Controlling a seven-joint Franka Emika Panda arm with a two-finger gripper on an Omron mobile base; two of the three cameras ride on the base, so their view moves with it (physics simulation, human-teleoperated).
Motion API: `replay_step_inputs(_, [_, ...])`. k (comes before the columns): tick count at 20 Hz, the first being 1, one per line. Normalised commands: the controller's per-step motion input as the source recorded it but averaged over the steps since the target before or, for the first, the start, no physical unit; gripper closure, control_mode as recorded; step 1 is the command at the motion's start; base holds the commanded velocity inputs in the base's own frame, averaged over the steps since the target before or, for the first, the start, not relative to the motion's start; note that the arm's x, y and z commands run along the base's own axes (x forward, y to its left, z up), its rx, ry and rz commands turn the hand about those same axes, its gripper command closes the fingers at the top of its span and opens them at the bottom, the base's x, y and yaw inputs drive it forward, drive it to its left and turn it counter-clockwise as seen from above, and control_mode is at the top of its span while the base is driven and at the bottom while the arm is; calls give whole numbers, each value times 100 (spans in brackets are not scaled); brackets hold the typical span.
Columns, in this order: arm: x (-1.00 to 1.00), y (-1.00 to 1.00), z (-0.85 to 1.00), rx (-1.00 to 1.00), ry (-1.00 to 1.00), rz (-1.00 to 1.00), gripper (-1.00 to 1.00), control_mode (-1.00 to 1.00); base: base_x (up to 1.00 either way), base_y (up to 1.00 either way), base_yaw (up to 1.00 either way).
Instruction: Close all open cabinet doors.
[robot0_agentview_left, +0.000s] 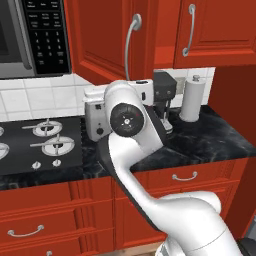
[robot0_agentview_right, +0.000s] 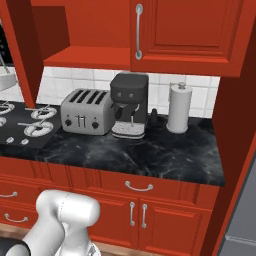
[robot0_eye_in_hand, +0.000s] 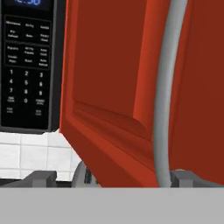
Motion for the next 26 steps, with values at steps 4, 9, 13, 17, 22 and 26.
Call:
replay_step_inputs(4, [56, 4, -11, 0, 0, 0, -100, -100, 0, 0, 0])
replay_step_inputs(9, [71, -10, -19, -3, 0, 0, -100, -100, 0, 0, 0])
replay_step_inputs(13, [85, -23, -24, -4, 0, 0, -100, -100, 0, 0, 0])
replay_step_inputs(17, [83, -30, -16, -2, 1, 0, -100, -100, 0, 0, 0])
replay_step_inputs(22, [94, -33, -11, 0, 3, 0, -100, -100, 0, 0, 0])
replay_step_inputs(26, [100, -34, -13, 0, 5, 1, -100, -100, 0, 0, 0])
